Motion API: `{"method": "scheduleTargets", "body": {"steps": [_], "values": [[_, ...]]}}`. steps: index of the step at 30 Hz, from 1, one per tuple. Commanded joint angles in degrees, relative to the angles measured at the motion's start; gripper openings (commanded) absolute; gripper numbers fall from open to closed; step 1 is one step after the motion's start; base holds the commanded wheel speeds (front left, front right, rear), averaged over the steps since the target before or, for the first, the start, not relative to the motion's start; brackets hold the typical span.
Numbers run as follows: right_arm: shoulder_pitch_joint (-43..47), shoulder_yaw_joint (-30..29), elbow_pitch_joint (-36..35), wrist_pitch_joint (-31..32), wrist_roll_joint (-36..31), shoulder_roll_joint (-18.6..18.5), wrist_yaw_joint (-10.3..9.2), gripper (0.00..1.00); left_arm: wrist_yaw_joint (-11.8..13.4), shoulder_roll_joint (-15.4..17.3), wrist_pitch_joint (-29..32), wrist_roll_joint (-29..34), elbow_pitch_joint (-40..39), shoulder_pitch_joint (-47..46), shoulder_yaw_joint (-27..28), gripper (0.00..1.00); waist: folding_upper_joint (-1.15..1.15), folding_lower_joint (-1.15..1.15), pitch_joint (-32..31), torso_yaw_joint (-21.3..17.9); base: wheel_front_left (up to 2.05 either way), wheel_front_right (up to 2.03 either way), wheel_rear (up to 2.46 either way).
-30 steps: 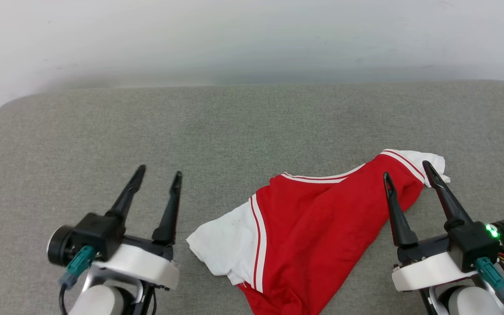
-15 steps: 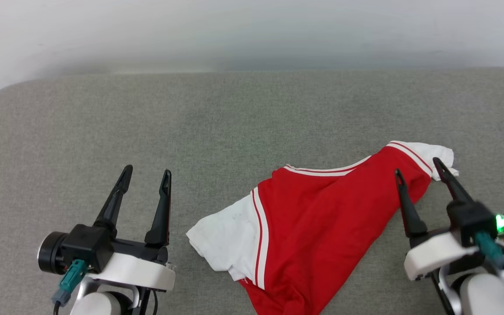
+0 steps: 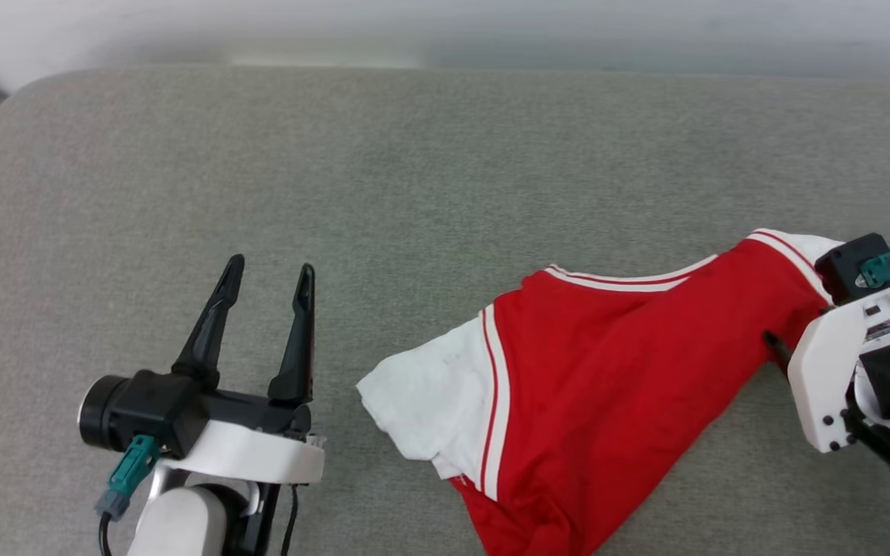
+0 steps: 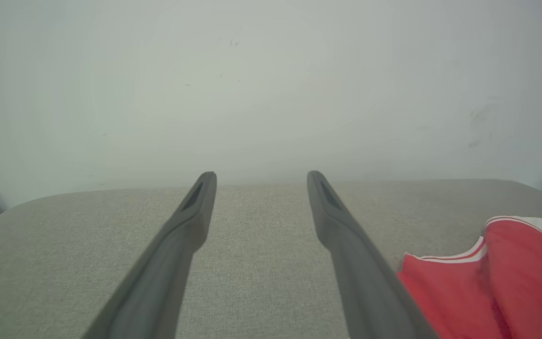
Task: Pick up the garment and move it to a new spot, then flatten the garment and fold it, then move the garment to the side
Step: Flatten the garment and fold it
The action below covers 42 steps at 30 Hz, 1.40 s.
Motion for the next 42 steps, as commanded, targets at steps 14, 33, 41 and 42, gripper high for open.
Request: {"method": "scheduleTargets", "body": {"steps": [14, 33, 41, 42], "values": [[-1.9, 2.9, 5.6, 9.5, 4.2, -3.0, -0.03, 1.0, -3.1, -3.9, -0.1, 2.8, 0.0, -3.0, 0.9, 1.0, 0.0, 0.0, 4.1, 5.8, 0.0, 0.0, 0.0], [6.6, -0.1, 0.6, 9.8, 4.6, -3.3, -0.04, 0.0, -4.3, -5.1, -0.1, 4.0, 1.1, 0.3, 4.5, 1.0, 0.0, 0.0, -2.1, 1.4, 0.0, 0.0, 0.0], [18.0, -6.5, -5.2, 9.4, 2.6, 2.0, -0.04, 0.0, -4.6, -5.2, -0.1, 3.9, 1.1, 1.8, 5.9, 1.0, 0.0, 0.0, -3.9, -0.9, 0.0, 0.0, 0.0], [19.5, -7.0, -5.8, 9.4, 2.5, 3.0, -0.04, 0.0, -4.6, -5.2, -0.1, 3.9, 1.1, 1.9, 6.0, 1.0, 0.0, 0.0, -4.0, -1.0, 0.0, 0.0, 0.0]]}}
